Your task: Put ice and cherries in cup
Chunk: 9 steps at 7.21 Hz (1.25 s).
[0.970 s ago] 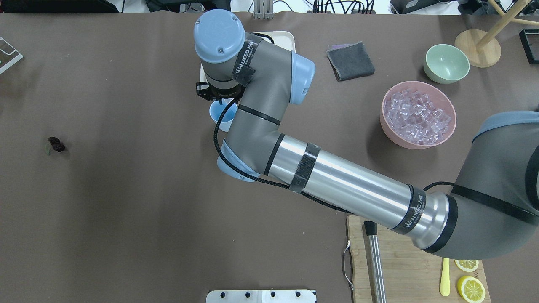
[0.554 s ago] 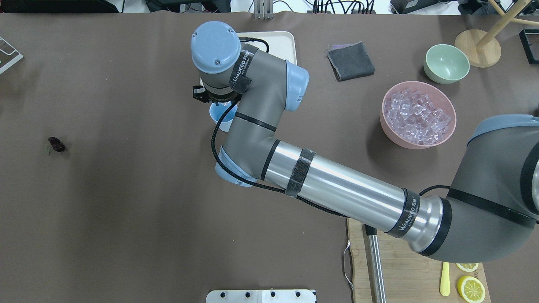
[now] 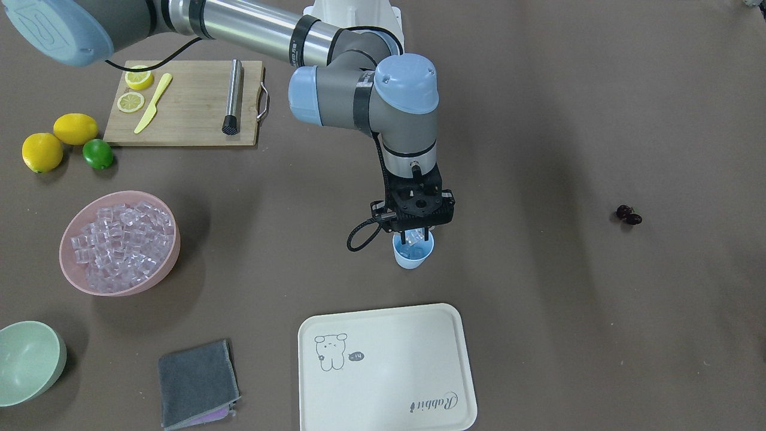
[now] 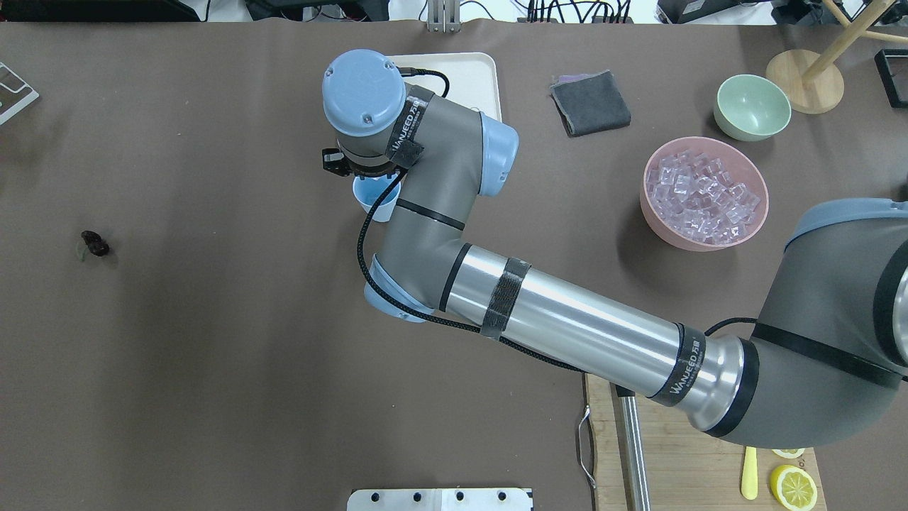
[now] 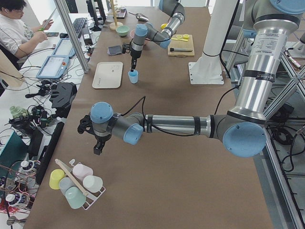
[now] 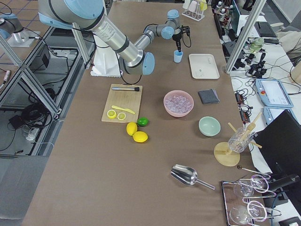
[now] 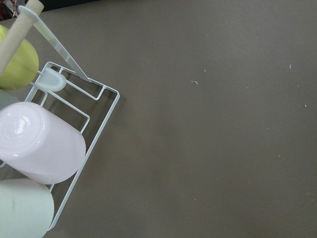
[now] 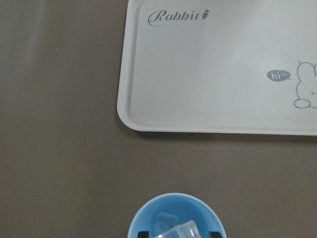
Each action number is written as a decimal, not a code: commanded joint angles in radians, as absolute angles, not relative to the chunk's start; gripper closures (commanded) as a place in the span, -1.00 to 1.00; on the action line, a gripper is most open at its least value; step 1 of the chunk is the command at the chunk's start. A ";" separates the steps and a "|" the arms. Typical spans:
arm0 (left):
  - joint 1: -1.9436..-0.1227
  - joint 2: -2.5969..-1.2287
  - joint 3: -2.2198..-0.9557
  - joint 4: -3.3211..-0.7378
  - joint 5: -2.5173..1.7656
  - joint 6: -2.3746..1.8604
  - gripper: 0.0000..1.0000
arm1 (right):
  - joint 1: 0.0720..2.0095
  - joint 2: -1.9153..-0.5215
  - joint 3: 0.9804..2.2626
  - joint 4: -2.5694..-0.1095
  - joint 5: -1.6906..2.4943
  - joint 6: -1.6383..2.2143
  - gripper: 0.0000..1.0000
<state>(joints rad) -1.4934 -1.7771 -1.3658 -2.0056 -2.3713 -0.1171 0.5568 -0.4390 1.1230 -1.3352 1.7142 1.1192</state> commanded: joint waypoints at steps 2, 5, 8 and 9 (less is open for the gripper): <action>-1.493 -1.776 -1.373 -2.076 -2.347 -0.114 -0.95 | 0.542 -0.440 1.127 -1.328 1.680 1.118 -0.57; -1.445 -1.769 -1.350 -2.146 -2.327 -0.114 -0.95 | 0.615 -0.617 1.356 -1.341 1.791 1.103 -0.58; -1.376 -1.772 -1.361 -2.140 -2.336 -0.190 -0.95 | 0.870 -1.071 1.822 -1.342 2.102 0.849 -0.57; -1.344 -1.770 -1.370 -2.152 -2.338 -0.224 -0.95 | 1.026 -1.162 1.880 -1.341 2.287 0.763 -0.57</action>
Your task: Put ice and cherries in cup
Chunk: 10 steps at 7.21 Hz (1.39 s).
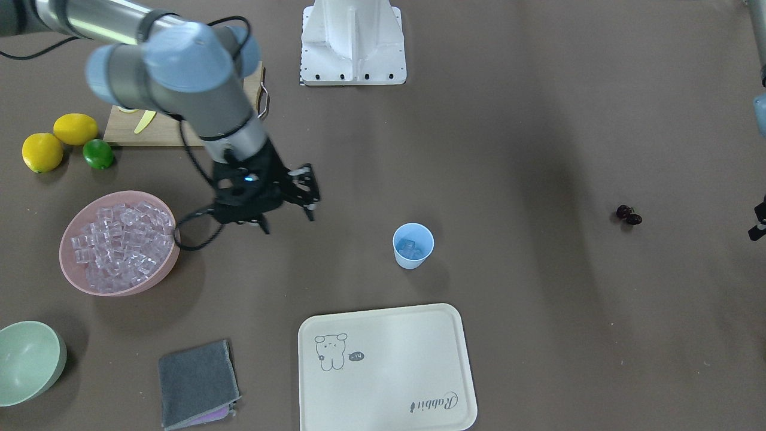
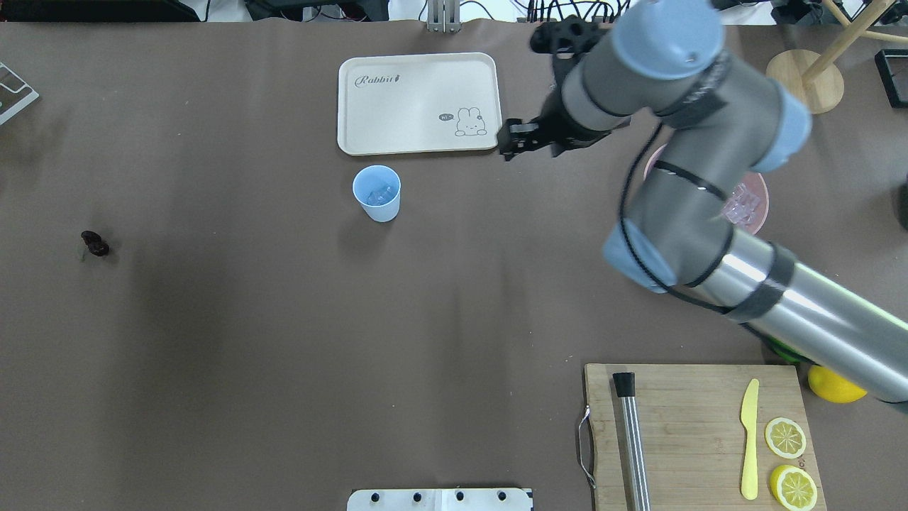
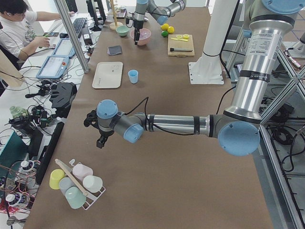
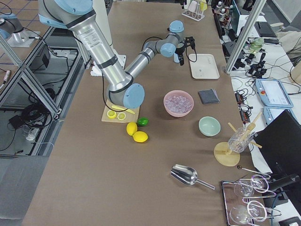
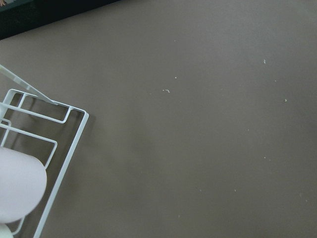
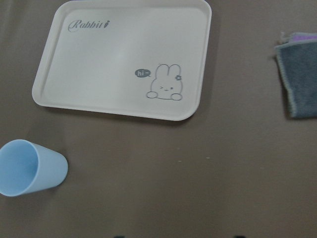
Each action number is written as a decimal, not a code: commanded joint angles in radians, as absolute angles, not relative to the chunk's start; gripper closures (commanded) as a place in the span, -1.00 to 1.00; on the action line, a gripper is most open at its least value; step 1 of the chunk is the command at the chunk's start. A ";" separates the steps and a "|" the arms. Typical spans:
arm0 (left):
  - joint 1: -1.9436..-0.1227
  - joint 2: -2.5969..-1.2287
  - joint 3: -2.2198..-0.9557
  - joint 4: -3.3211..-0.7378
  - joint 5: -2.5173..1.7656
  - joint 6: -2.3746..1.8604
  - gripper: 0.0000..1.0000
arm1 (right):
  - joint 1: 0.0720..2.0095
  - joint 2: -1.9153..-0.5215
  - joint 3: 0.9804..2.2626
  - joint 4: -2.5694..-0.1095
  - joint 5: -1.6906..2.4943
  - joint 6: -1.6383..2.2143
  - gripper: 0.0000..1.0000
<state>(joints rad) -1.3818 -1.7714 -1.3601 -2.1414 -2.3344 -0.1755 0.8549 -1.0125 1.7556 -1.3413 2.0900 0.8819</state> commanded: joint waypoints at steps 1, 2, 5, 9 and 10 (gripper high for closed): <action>-1.312 -1.767 -1.379 -2.154 -2.339 -0.227 -0.95 | 1.139 -1.254 1.905 -1.335 2.389 0.642 -0.57; -1.296 -1.763 -1.379 -2.155 -2.364 -0.224 -0.95 | 1.228 -1.399 1.954 -1.335 2.429 0.459 -0.57; -1.243 -1.758 -1.391 -2.180 -2.372 -0.230 -0.95 | 1.411 -1.720 1.939 -1.328 2.482 -0.090 -0.57; -1.207 -1.734 -1.390 -2.252 -2.349 -0.232 -0.95 | 1.501 -1.747 1.714 -1.328 2.462 -0.352 -0.73; -1.207 -1.733 -1.387 -2.253 -2.347 -0.235 -0.95 | 1.508 -1.702 1.713 -1.344 2.448 -0.348 -0.72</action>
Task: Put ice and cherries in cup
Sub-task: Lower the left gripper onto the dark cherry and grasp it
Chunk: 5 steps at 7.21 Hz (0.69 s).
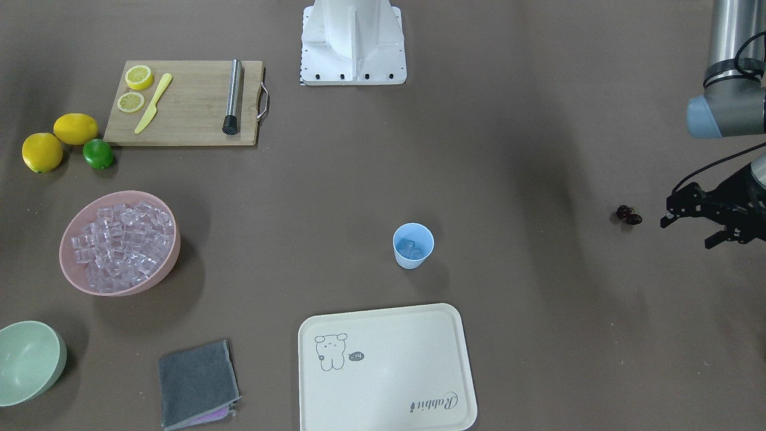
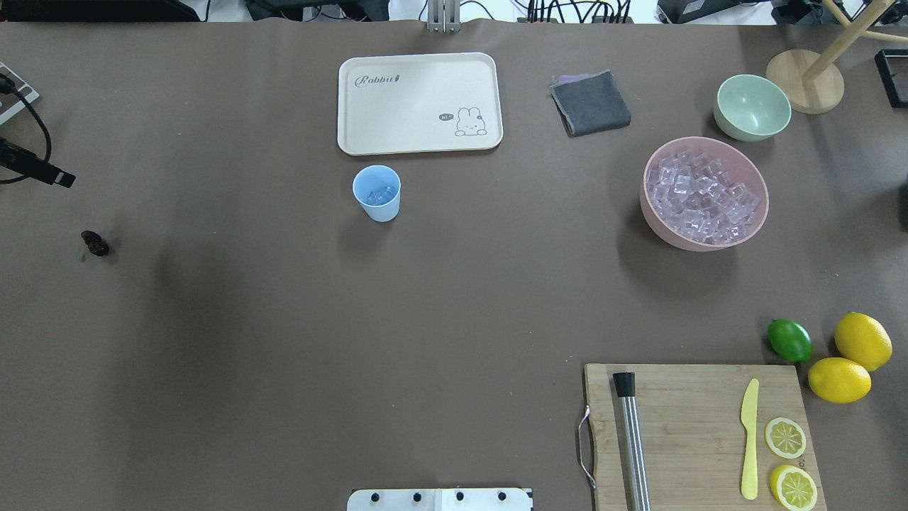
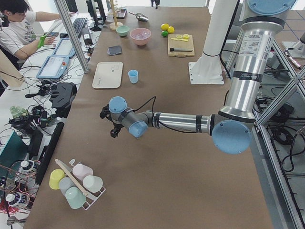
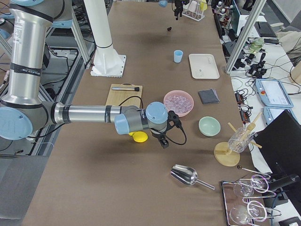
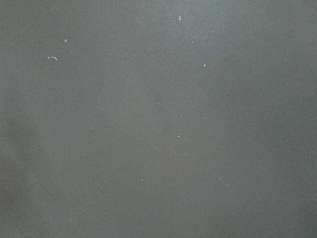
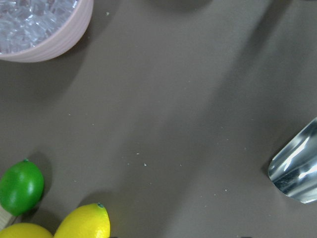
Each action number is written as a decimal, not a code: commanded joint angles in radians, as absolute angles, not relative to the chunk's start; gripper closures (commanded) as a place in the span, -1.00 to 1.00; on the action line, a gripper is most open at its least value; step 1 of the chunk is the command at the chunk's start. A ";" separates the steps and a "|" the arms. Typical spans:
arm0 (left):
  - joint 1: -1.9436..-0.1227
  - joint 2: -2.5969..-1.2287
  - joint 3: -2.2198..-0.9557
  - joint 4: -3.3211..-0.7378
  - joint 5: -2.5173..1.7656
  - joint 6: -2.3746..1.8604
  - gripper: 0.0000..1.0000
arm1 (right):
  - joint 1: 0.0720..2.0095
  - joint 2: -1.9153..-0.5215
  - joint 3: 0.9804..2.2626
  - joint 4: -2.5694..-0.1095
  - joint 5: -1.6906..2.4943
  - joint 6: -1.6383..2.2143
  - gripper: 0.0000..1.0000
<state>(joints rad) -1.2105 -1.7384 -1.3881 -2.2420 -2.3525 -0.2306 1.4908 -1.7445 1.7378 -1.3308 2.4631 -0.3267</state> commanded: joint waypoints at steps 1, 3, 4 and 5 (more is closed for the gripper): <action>-1.206 -1.743 -1.385 -2.250 -2.344 -0.262 -0.95 | 1.511 -1.633 1.716 -1.435 2.442 -0.348 -0.70; -1.161 -1.733 -1.385 -2.279 -2.304 -0.313 -0.95 | 1.509 -1.570 1.718 -1.558 2.431 -0.348 -0.67; -1.143 -1.733 -1.381 -2.281 -2.299 -0.311 -0.95 | 1.512 -1.527 1.724 -1.633 2.387 -0.348 -0.67; -1.128 -1.705 -1.399 -2.295 -2.274 -0.365 -0.95 | 1.514 -1.513 1.753 -1.679 2.355 -0.342 -0.67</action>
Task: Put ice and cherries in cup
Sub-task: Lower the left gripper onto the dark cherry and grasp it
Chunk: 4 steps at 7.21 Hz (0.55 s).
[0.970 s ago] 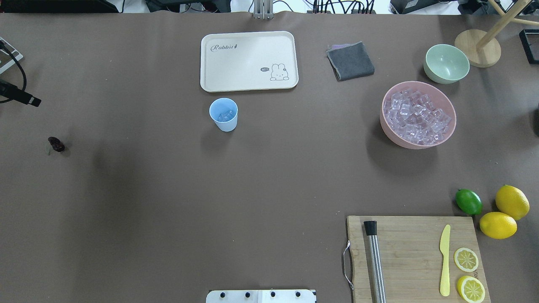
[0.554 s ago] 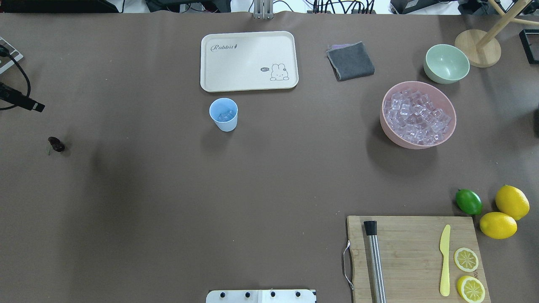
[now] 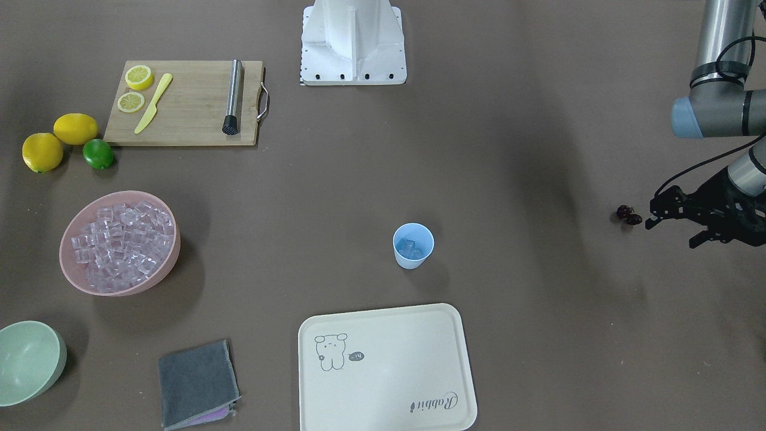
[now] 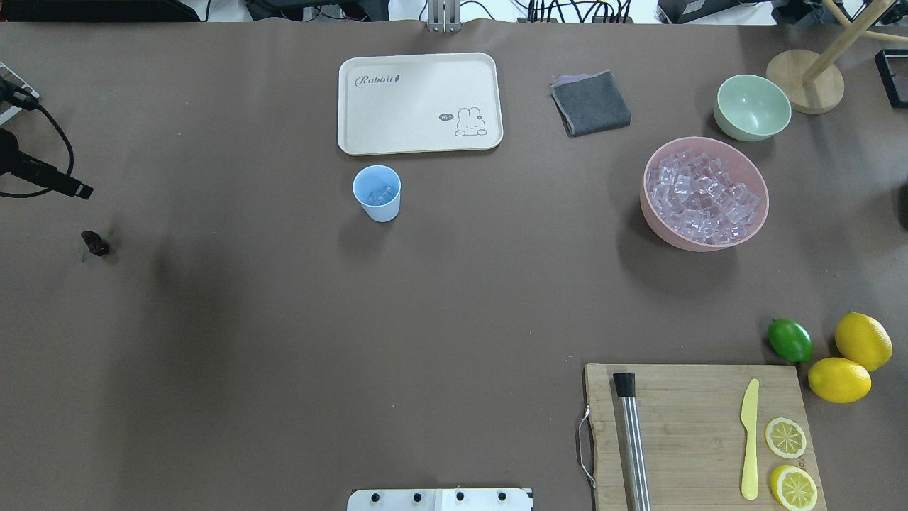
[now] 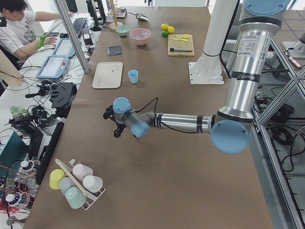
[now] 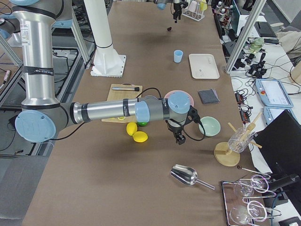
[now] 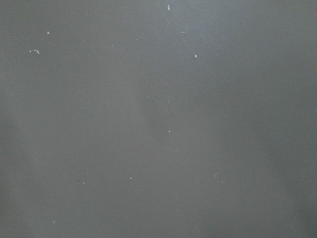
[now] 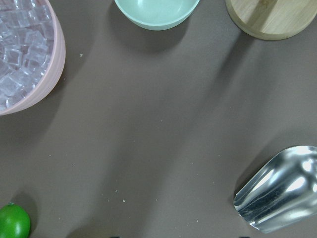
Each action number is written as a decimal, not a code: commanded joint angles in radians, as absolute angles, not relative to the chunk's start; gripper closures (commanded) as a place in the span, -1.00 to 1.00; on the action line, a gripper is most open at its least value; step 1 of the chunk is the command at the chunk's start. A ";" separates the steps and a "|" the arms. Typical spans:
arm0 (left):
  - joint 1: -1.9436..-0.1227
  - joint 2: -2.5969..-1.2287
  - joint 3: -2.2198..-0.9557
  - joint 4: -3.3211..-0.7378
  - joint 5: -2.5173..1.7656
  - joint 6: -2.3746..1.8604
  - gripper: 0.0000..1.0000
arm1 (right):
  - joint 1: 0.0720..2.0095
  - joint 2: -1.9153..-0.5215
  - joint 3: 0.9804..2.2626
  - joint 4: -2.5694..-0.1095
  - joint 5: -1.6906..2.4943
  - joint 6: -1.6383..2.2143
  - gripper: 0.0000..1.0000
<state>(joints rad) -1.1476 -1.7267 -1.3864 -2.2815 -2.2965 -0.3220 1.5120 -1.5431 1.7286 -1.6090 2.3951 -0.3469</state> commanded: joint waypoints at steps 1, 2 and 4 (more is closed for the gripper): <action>-1.097 -1.654 -1.399 -2.381 -2.269 -0.397 -0.95 | 1.528 -1.467 1.779 -1.788 2.352 -0.322 -0.65; -1.069 -1.652 -1.379 -2.400 -2.244 -0.400 -0.95 | 1.537 -1.468 1.795 -1.822 2.361 -0.319 -0.65; -1.011 -1.631 -1.374 -2.459 -2.241 -0.428 -0.95 | 1.554 -1.486 1.807 -1.824 2.375 -0.319 -0.66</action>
